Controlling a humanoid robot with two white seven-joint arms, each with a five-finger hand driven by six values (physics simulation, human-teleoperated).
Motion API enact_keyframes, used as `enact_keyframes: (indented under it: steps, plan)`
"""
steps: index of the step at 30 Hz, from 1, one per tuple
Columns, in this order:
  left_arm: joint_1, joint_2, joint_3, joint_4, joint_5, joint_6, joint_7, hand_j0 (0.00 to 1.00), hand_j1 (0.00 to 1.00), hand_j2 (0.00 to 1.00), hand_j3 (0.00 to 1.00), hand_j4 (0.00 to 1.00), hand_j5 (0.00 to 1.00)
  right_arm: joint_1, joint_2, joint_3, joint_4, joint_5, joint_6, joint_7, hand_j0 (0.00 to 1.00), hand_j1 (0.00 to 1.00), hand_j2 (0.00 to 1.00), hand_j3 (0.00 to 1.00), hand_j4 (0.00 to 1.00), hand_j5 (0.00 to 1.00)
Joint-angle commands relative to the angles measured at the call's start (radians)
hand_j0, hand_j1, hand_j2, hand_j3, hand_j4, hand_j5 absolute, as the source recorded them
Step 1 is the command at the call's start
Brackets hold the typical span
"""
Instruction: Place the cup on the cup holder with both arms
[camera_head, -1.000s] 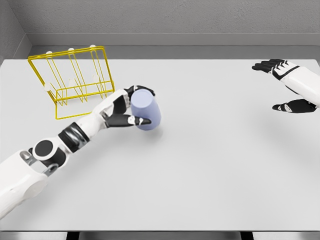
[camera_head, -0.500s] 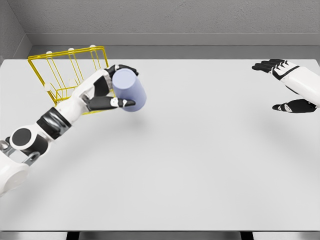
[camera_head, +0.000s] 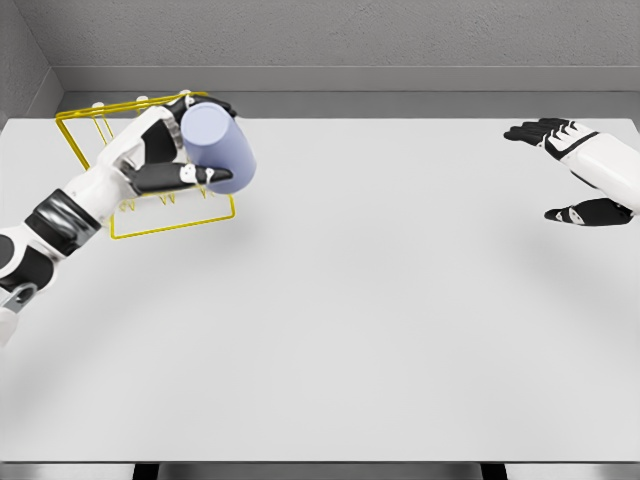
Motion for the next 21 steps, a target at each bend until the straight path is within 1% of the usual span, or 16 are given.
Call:
enact_keyframes:
  steps: [1,4,8,12,17,21]
  plan:
    - [0.0,0.008,0.01,0.005,0.013,0.001,0.0,0.6,0.6,0.6,0.6,0.6,0.6,0.0,-0.001,0.0,0.005,-0.007,0.003,-0.001,1.0,1.0,1.0,1.0,1.0,1.0]
    - [0.0,0.022,0.017,0.015,0.016,0.001,0.0,0.6,0.6,0.6,0.6,0.6,0.6,0.0,-0.001,0.0,0.02,-0.007,0.003,-0.001,1.0,1.0,1.0,1.0,1.0,1.0]
    - [0.0,0.029,0.023,0.018,0.016,0.001,0.0,0.6,0.6,0.6,0.6,0.6,0.6,0.0,-0.001,0.0,0.02,-0.007,0.003,-0.001,1.0,1.0,1.0,1.0,1.0,1.0]
    - [-0.014,0.036,0.027,0.042,0.036,0.001,0.0,0.6,0.6,0.6,0.6,0.6,0.6,0.0,-0.001,0.0,0.018,-0.007,0.003,-0.001,1.0,1.0,1.0,1.0,1.0,1.0]
    - [-0.014,0.04,0.03,0.042,0.039,0.001,0.0,0.6,0.6,0.6,0.6,0.6,0.6,0.0,-0.001,0.0,0.018,-0.007,0.003,-0.001,1.0,1.0,1.0,1.0,1.0,1.0]
    - [-0.014,0.063,0.03,0.042,0.047,-0.007,0.0,0.61,0.61,0.61,0.61,0.61,0.61,0.0,0.001,0.0,0.017,-0.007,0.003,-0.001,1.0,1.0,1.0,1.0,1.0,1.0]
